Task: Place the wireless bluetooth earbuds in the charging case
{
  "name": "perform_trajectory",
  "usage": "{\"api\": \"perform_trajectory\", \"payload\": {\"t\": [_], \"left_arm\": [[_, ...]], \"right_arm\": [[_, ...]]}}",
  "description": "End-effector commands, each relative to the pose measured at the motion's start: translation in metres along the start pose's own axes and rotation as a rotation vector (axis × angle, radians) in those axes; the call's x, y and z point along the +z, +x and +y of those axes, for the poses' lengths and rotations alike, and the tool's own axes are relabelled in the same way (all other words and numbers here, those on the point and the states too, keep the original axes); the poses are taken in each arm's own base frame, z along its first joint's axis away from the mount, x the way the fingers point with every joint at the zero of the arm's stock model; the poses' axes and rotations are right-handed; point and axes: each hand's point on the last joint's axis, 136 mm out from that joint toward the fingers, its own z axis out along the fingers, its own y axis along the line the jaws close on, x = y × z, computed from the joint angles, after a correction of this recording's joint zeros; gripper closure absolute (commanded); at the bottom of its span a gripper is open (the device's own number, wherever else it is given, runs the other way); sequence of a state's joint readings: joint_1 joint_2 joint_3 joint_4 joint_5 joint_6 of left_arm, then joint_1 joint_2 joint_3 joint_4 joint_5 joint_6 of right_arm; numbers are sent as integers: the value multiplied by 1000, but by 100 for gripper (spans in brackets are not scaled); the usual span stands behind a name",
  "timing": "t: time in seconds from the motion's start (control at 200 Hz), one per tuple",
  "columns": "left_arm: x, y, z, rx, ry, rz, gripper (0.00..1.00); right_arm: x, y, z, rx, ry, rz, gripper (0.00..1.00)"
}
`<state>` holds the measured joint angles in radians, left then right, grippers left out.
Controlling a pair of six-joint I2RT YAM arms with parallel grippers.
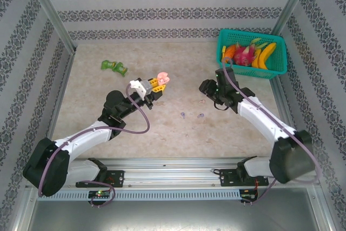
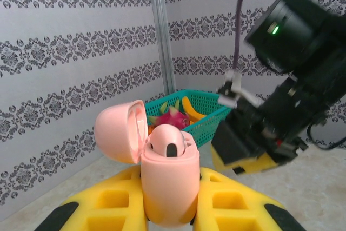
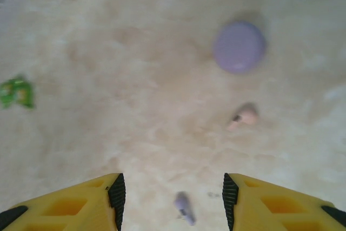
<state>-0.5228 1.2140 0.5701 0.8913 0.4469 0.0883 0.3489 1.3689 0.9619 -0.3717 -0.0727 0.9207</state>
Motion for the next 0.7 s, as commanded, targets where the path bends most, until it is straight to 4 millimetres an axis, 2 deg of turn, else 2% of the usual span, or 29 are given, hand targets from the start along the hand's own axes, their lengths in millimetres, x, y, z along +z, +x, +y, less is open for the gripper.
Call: {"api": "perform_trajectory", "payload": {"t": [0.0,0.16,0.315,0.694], "left_arm": [[-5,-19,-2,11,-8,-68,100],[-6,-17,-2,7,-8,-67,100],[-8,-17,-4,0,-4,-73,100],[-11,-20,-4,4,-10,-82,100]], "right_arm": [[11,-6,-26,115,171,-23,47],[35,-4,-37,184,306,4,48],[55,7,-47,247,406,36,49],[84,19,-51,277,524,77,49]]}}
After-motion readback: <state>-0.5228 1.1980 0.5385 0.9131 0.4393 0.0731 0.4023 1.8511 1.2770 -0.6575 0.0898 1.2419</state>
